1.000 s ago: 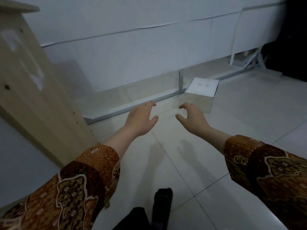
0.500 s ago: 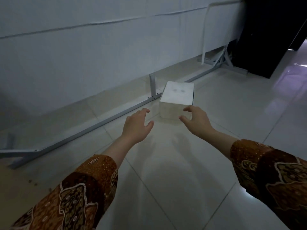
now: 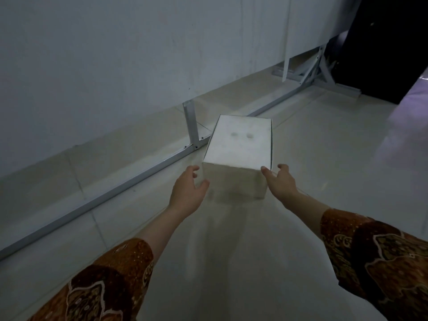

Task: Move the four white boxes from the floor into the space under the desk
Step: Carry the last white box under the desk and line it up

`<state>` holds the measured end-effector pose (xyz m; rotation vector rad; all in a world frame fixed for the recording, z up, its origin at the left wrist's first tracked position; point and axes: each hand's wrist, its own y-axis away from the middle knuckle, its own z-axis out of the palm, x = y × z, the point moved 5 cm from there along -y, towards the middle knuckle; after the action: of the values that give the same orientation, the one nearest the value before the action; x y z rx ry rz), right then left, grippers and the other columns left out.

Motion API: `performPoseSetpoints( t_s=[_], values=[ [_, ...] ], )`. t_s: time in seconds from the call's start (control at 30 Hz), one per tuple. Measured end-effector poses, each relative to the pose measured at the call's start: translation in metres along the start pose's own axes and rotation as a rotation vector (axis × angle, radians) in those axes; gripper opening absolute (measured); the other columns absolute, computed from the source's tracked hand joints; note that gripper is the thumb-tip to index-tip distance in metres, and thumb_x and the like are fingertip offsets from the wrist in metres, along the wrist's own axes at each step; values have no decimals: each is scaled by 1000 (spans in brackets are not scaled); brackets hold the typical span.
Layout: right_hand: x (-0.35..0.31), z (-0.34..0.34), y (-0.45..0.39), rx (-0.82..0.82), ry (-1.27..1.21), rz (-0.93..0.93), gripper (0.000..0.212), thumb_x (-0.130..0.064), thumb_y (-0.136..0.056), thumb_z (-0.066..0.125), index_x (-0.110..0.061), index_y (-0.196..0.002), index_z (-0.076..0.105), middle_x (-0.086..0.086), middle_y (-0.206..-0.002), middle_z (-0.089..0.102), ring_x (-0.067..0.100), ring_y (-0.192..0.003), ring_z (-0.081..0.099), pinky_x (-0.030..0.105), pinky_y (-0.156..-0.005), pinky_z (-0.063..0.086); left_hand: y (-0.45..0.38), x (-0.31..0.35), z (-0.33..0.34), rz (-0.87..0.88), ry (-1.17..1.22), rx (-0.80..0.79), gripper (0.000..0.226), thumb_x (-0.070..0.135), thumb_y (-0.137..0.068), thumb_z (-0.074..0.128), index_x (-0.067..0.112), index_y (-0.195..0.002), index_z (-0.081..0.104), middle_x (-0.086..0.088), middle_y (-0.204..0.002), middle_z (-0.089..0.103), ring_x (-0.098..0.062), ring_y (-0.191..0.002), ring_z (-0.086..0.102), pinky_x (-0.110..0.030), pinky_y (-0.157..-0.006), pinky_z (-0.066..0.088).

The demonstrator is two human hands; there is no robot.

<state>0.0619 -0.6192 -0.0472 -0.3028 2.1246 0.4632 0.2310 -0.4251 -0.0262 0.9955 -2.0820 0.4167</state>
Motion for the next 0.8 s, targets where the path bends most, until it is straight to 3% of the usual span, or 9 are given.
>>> performPoseSetpoints(
  t_s=[0.13, 0.23, 0.33, 0.47, 0.57, 0.63, 0.7, 0.73, 0.8],
  values=[
    [12, 30, -43, -44, -143, 89, 71, -42, -92, 52, -9, -147, 20, 20, -150, 34, 38, -133, 38, 42, -103, 36, -53, -12, 23, -80, 145, 31, 60, 32, -89, 61, 15, -142, 38, -11, -144, 47, -25, -128, 47, -26, -94, 36],
    [23, 42, -60, 40, -211, 106, 64, -33, -93, 53, -9, -145, 25, 19, -145, 41, 38, -129, 43, 42, -101, 39, -80, -19, 40, -141, 245, -74, 77, 39, -87, 63, 18, -151, 24, -4, -157, 32, -22, -142, 33, -26, -102, 28],
    [29, 44, -65, 72, -249, 81, 53, -26, -92, 55, -7, -137, 35, 18, -133, 51, 32, -111, 53, 36, -86, 44, -95, -28, 53, -256, 440, -145, 86, 37, -87, 64, 16, -154, 14, -6, -158, 28, -22, -142, 34, -27, -100, 29],
    [36, 36, -64, 98, -309, 89, 33, -21, -88, 57, -7, -115, 45, 16, -119, 56, 22, -87, 50, 34, -70, 41, -103, -31, 53, -327, 449, -16, 90, 44, -84, 66, 12, -153, 18, -11, -157, 30, -28, -139, 39, -30, -102, 35],
    [46, 23, -63, 151, -229, 130, 53, -45, -84, 58, -11, -124, 49, 15, -125, 55, 28, -99, 54, 40, -83, 47, -97, -39, 47, -313, 173, -4, 90, 62, -75, 64, 17, -148, 35, -7, -155, 36, -28, -140, 37, -39, -111, 34],
    [50, 21, -63, 104, -118, 163, 69, -62, -81, 53, -13, -129, 49, 15, -131, 54, 32, -107, 55, 42, -91, 46, -90, -43, 43, -308, 47, -7, 72, 70, -70, 62, 17, -119, 62, -5, -129, 61, -27, -115, 56, -37, -89, 49],
    [53, 29, -61, 9, -74, 176, 72, -68, -79, 50, -9, -119, 52, 15, -129, 55, 29, -99, 53, 38, -84, 44, -86, -45, 41, -321, 31, 23, 59, 70, -68, 63, 14, -87, 57, -3, -95, 63, -25, -89, 56, -31, -60, 40],
    [55, 35, -60, -40, -113, 208, 76, -68, -78, 53, -7, -125, 47, 15, -132, 51, 29, -103, 51, 38, -85, 43, -86, -47, 43, -347, 53, 4, 60, 67, -69, 65, 12, -91, 54, -5, -98, 62, -25, -90, 56, -31, -59, 40],
    [59, 45, -56, -157, -272, 305, 90, -64, -78, 59, -8, -142, 28, 14, -142, 39, 33, -119, 47, 43, -96, 44, -81, -51, 55, -467, 203, -111, 82, 58, -73, 69, 5, -130, 43, -13, -129, 55, -30, -109, 57, -36, -79, 52]
  ],
)
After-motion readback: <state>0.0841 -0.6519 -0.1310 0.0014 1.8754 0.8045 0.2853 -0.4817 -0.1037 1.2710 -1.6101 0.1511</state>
